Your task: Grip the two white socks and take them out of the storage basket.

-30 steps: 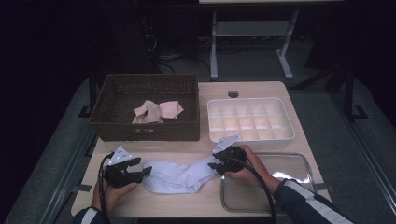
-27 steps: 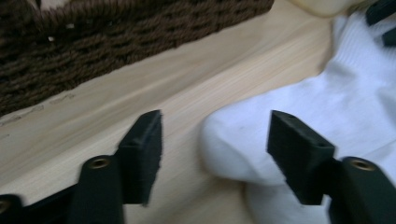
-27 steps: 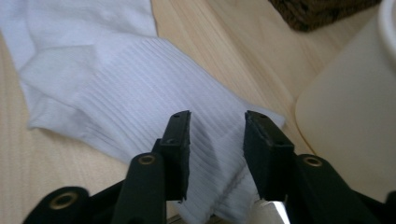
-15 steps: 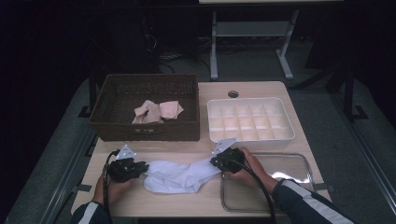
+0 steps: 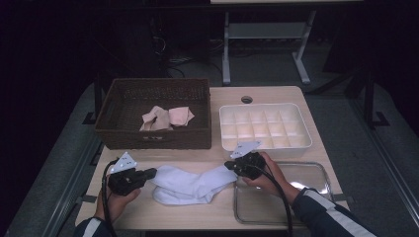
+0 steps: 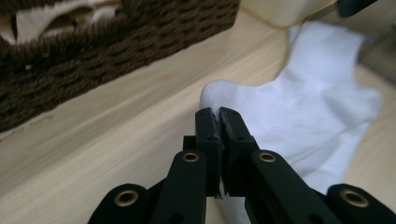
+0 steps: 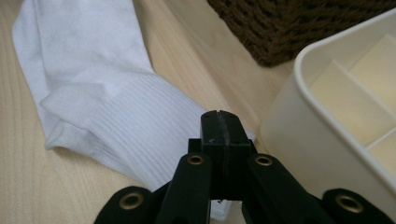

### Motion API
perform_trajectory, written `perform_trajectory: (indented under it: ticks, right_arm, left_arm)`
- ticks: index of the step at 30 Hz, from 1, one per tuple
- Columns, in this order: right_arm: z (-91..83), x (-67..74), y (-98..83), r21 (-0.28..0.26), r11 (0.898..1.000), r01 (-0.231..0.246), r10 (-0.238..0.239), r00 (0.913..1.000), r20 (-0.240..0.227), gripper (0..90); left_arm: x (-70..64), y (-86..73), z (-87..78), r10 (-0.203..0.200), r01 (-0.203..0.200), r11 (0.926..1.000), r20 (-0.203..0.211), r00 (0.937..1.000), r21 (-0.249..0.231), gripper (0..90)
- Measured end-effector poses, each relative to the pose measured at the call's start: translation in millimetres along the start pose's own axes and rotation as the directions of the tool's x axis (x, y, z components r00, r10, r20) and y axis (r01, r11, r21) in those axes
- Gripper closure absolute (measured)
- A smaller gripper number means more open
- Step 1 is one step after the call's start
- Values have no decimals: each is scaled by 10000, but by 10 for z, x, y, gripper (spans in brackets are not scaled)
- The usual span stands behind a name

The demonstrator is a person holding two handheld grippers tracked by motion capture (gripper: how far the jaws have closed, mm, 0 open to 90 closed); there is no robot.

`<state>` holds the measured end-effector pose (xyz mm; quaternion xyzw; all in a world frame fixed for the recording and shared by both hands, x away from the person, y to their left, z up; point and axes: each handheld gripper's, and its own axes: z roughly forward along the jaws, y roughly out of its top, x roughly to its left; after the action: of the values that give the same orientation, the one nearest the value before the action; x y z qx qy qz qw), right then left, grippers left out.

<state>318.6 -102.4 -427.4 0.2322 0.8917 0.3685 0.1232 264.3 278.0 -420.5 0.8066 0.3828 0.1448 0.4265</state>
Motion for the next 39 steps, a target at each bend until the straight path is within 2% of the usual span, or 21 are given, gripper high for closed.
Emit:
perform_trajectory:
  ticks: [1,3,5,6,7,9,11,12,16,17,18,19,24,25,27,29,31,32,34,36,39]
  right_arm:
    - [-49,1,16,-118,9999,9,-8,10000,55,900]
    - [-74,-16,27,-245,9996,-130,131,9999,47,900]
    - [-77,-40,25,-193,9997,-118,117,9999,-33,899]
    - [-59,-38,24,1,9996,-270,270,9992,-303,822]
    - [10,5,-1,295,9993,-239,248,9992,-313,726]
    - [42,17,-13,431,9990,-152,170,9989,-427,702]
    - [181,58,-53,1030,9944,253,-196,9983,-558,642]
    - [206,51,-62,1115,9934,269,-203,9980,-604,636]
    - [265,22,-90,1243,9922,-31,127,9970,-765,693]
    - [268,32,-89,1300,9911,270,-187,9977,-646,812]
    - [268,32,-89,1300,9911,270,-187,9977,-646,812]
    - [269,39,-96,1337,9902,394,-311,9975,-635,880]
    - [234,49,-78,1213,9910,568,-523,9978,-402,900]
    - [164,28,-44,869,9951,461,-438,9986,-283,900]
    - [118,15,-21,717,9968,358,-348,9993,-153,900]
    - [24,-24,17,393,9992,-91,108,9991,-420,900]
    - [43,1,-2,476,9988,-113,133,9990,-420,812]
    - [71,20,-20,648,9979,-29,70,9980,-626,773]
    - [108,45,-39,855,9963,51,19,9967,-813,743]
    - [212,80,-91,1241,9910,511,-436,9971,-624,659]
    - [253,70,-102,1148,9928,341,-278,9980,-562,632]
  left_arm:
    - [-55,25,-79,-66,68,9995,55,10000,-299,875]
    - [-102,36,-132,-120,133,9988,269,9996,-463,874]
    - [-131,32,-140,-35,46,9992,268,9996,-385,874]
    - [-145,25,-137,-17,25,9995,264,9996,-311,874]
    - [-171,-7,-120,2,0,10000,226,9997,-95,872]
    - [-177,-22,-117,21,-21,10000,193,9998,8,870]
    - [-150,-72,-92,-131,128,9998,171,9998,135,869]
    - [-134,-86,-77,-117,113,9996,134,9998,245,869]
    - [-96,-134,-20,-91,90,9979,18,10000,647,869]
    - [-78,-152,-4,-63,64,9967,-13,10000,812,870]
    - [-78,-152,-4,-63,64,9967,-13,10000,812,870]
    - [-64,-160,4,-151,157,9965,-76,9999,816,870]
    - [-55,-142,-39,-157,167,9977,-158,9998,657,871]
    - [-50,-135,-64,-229,238,9984,-181,9996,514,871]
    - [-40,-133,-82,-288,294,9987,-160,9995,416,871]
    - [-31,-136,-100,-380,385,9987,-153,9992,327,871]
    - [-40,-145,-77,-286,290,9983,-78,9996,508,870]
    - [-49,-149,-62,-239,245,9980,-97,9997,582,871]
    - [-52,-152,-48,-135,138,9974,-36,9999,707,870]
    - [-57,-159,-32,-30,30,9968,7,10000,801,869]
    - [-31,-180,-17,7,-5,9954,-16,10000,954,867]
